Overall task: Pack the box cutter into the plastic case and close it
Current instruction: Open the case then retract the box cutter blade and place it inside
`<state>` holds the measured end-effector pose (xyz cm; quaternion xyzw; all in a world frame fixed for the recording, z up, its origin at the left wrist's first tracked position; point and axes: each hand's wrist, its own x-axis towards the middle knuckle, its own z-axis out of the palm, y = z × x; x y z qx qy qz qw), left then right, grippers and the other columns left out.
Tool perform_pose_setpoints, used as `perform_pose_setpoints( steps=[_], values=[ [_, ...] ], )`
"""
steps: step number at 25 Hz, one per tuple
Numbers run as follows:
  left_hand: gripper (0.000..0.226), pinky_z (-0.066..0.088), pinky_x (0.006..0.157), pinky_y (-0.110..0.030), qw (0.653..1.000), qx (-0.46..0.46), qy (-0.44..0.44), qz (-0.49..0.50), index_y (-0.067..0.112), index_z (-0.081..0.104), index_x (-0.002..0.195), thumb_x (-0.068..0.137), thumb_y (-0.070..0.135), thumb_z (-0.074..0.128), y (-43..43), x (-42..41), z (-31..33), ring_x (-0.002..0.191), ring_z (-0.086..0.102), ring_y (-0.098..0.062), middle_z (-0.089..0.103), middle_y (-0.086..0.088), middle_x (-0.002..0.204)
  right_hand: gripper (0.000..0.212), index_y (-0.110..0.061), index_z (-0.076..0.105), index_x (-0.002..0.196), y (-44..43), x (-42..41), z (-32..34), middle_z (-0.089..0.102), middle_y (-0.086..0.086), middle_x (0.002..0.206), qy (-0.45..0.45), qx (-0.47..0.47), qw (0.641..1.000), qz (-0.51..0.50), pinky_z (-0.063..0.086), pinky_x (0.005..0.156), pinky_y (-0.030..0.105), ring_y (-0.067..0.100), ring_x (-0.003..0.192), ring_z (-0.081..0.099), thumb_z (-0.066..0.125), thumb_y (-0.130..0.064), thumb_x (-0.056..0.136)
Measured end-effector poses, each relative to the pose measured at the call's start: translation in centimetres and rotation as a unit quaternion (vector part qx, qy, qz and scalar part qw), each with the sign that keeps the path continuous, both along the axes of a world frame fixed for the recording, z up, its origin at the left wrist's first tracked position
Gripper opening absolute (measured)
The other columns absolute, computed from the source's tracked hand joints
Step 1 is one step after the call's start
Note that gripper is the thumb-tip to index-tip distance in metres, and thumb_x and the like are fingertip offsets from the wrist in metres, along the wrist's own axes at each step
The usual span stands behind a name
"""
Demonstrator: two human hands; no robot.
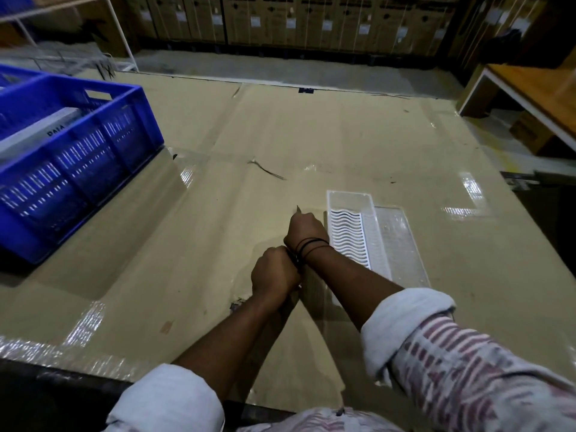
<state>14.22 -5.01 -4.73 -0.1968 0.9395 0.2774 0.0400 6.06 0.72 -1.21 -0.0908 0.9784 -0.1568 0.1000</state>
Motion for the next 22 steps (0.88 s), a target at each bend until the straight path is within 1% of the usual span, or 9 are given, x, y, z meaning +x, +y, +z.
perform_pose_setpoints(
  steps=[3,5,8,10,12,14,16,19,22],
  values=[
    [0.024,0.047,0.067,-0.03,0.999,0.027,0.016,0.01,0.014,0.071,0.108,0.084,0.015,0.074,0.4,0.4,0.7,0.096,0.071,-0.032,0.074,-0.009,0.106,0.025,-0.001,0.064,0.11,0.1,0.0,0.5,0.065,0.019,0.114,-0.014,-0.019,1.0,-0.006,0.054,0.079,0.034,0.033,0.102,0.067,0.06,-0.008,0.086],
    [0.021,0.044,0.068,-0.029,0.997,0.047,0.059,0.012,0.014,0.071,0.109,0.089,0.016,0.068,0.4,0.7,1.2,0.094,0.071,-0.03,0.074,-0.01,0.105,0.025,-0.002,0.064,0.109,0.4,0.0,1.2,0.066,0.018,0.112,-0.016,-0.037,0.999,-0.013,0.051,0.073,0.031,0.032,0.099,0.067,0.063,-0.011,0.086],
    [0.011,0.042,0.065,-0.028,0.988,0.055,0.141,-0.008,0.015,0.071,0.097,0.09,0.022,0.067,-0.1,1.1,2.1,0.083,0.068,-0.025,0.073,-0.006,0.093,0.026,-0.002,0.065,0.102,1.3,-0.2,2.7,0.068,0.02,0.105,0.0,-0.08,0.996,-0.032,0.046,0.068,0.027,0.035,0.098,0.067,0.067,-0.018,0.082],
    [0.01,0.051,0.063,-0.034,0.981,0.08,0.178,-0.007,0.017,0.067,0.086,0.088,0.027,0.069,-0.2,0.8,2.6,0.075,0.069,-0.024,0.071,-0.002,0.083,0.018,-0.004,0.065,0.086,2.5,-1.0,3.9,0.07,0.018,0.092,-0.019,-0.113,0.992,-0.055,0.044,0.061,0.023,0.034,0.095,0.069,0.069,-0.02,0.08],
    [0.016,0.061,0.065,-0.041,0.971,0.147,0.186,0.005,0.02,0.065,0.084,0.089,0.034,0.072,0.2,0.2,3.1,0.066,0.07,-0.018,0.068,0.004,0.077,0.019,-0.003,0.066,0.079,4.2,-2.2,4.9,0.072,0.015,0.083,-0.077,-0.197,0.973,-0.093,0.056,0.059,0.025,0.031,0.085,0.074,0.073,-0.021,0.081],
    [0.02,0.064,0.066,-0.043,0.957,0.22,0.188,0.001,0.019,0.065,0.086,0.09,0.037,0.073,1.0,-0.2,3.8,0.063,0.071,-0.014,0.069,0.005,0.077,0.025,0.002,0.071,0.091,6.1,-3.1,5.7,0.075,0.018,0.089,-0.138,-0.287,0.94,-0.123,0.063,0.071,0.035,0.03,0.082,0.075,0.076,-0.021,0.082],
    [0.024,0.065,0.063,-0.04,0.946,0.265,0.188,-0.014,0.016,0.066,0.087,0.091,0.039,0.073,1.9,-0.5,4.5,0.064,0.073,-0.013,0.07,0.001,0.078,0.026,0.002,0.071,0.095,7.6,-2.9,6.1,0.072,0.018,0.09,-0.164,-0.341,0.915,-0.139,0.062,0.074,0.036,0.031,0.077,0.072,0.078,-0.019,0.082],
    [0.028,0.065,0.063,-0.034,0.942,0.292,0.156,-0.056,0.014,0.068,0.095,0.09,0.041,0.074,3.2,-0.6,5.1,0.071,0.073,-0.014,0.072,-0.003,0.087,0.031,0.015,0.07,0.093,9.5,-1.6,6.5,0.063,0.02,0.076,-0.142,-0.405,0.889,-0.16,0.054,0.065,0.036,0.028,0.065,0.061,0.079,-0.012,0.08],
    [0.049,0.063,0.071,-0.033,0.948,0.27,0.121,-0.12,0.026,0.065,0.118,0.078,0.048,0.081,4.0,-0.5,5.3,0.076,0.073,-0.006,0.074,0.008,0.095,0.018,0.001,0.065,0.071,11.4,-0.7,6.4,0.054,0.015,0.064,-0.116,-0.455,0.867,-0.169,0.042,0.048,0.027,0.019,0.046,0.048,0.079,-0.007,0.079]
  ],
)
